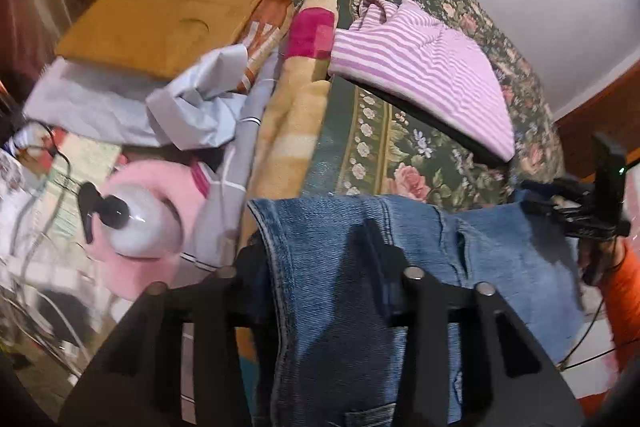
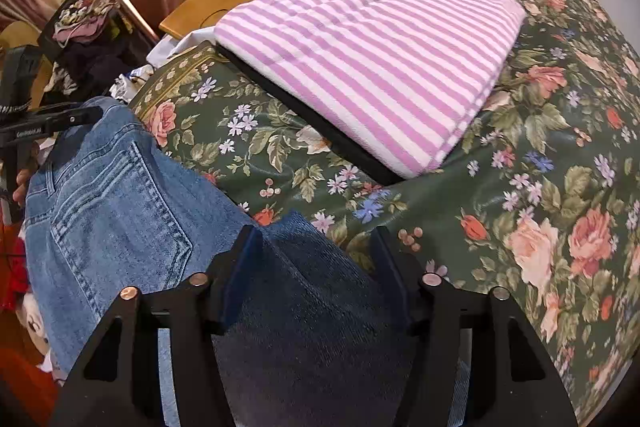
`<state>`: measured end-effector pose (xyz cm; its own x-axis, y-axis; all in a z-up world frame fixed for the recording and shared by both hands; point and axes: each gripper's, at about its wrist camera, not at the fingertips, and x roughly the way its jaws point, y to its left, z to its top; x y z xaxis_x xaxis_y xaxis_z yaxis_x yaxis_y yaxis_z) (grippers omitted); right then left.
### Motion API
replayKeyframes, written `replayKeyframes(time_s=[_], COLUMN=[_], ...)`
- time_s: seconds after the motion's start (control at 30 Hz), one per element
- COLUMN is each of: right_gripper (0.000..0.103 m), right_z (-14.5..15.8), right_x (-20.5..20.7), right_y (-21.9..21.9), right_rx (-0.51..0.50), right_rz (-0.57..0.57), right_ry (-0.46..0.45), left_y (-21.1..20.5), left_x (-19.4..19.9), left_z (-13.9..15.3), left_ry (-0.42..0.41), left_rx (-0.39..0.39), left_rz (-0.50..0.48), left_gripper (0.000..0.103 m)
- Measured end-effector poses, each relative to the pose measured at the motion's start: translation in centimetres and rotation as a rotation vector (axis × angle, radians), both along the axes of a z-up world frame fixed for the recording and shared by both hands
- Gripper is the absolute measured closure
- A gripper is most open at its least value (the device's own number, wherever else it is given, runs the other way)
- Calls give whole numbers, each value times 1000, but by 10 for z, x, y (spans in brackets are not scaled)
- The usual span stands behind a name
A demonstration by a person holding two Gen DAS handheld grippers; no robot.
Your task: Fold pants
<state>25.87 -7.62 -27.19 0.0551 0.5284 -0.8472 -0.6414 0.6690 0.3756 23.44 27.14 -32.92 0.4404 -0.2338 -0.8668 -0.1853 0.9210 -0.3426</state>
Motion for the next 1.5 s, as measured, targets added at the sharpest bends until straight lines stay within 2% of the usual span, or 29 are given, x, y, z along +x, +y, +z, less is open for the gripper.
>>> replayKeyframes(time_s=[0.07, 0.1, 0.17, 0.23, 0.27, 0.33, 0.57, 0.67, 0.73, 0.83, 0.9, 1.0, 1.07, 1.13, 1.23, 1.4, 1.47, 1.5], right_gripper=[73, 76, 82, 88, 94, 97, 100, 100, 100, 99, 99, 90, 78, 71, 65, 62, 55, 54], right_z=[2, 2, 6, 11, 13, 19, 37, 42, 43, 37, 35, 43, 56, 67, 83, 95, 97, 97], right_x=[-1, -2, -8, -14, -15, -18, -29, -25, -22, -18, -19, -30, -42, -52, -67, -91, -100, -104], right_y=[1, 1, 3, 3, 1, -4, -10, -16, -20, -20, -24, -33, -34, -34, -29, -11, 0, 6], right_rx=[20, 21, 7, 7, 10, 39, 52, 55, 53, 14, 6, -8, -10, 13, 49, 102, 124, 135], right_rz=[5, 7, 18, 15, 5, -16, -28, -63, -104, -123, -140, -154, -148, -136, -122, -85, -71, -61], right_ry=[29, 30, 4, -33, -49, -71, -178, -203, -219, -205, -166, -192, -235, -257, -279, -290, -297, -298], left_y=[-1, -3, -6, -7, -9, -14, -23, -21, -21, -16, -11, -3, -1, 1, 1, -8, -13, -16], left_x=[1, 0, -3, -6, -7, -7, 0, 6, 12, 23, 22, 5, -11, -29, -55, -96, -110, -116], left_z=[3, 5, 16, 28, 33, 42, 64, 75, 72, 51, 46, 61, 76, 91, 98, 81, 74, 70], left_ry=[-10, -17, -40, -73, -86, -108, -143, -170, -155, -69, -44, -80, -123, -170, -177, -138, -135, -129], left_rx=[-6, 5, 55, 65, 76, 114, 189, 228, 249, 254, 243, 254, 283, 303, 284, 263, 251, 245], left_rz=[2, 5, 12, 4, 1, -14, -22, -21, -24, -39, -22, 31, 49, 66, 68, 61, 57, 50], left_gripper=[77, 81, 97, 101, 101, 101, 101, 101, 100, 96, 91, 74, 51, 44, 43, 43, 43, 43])
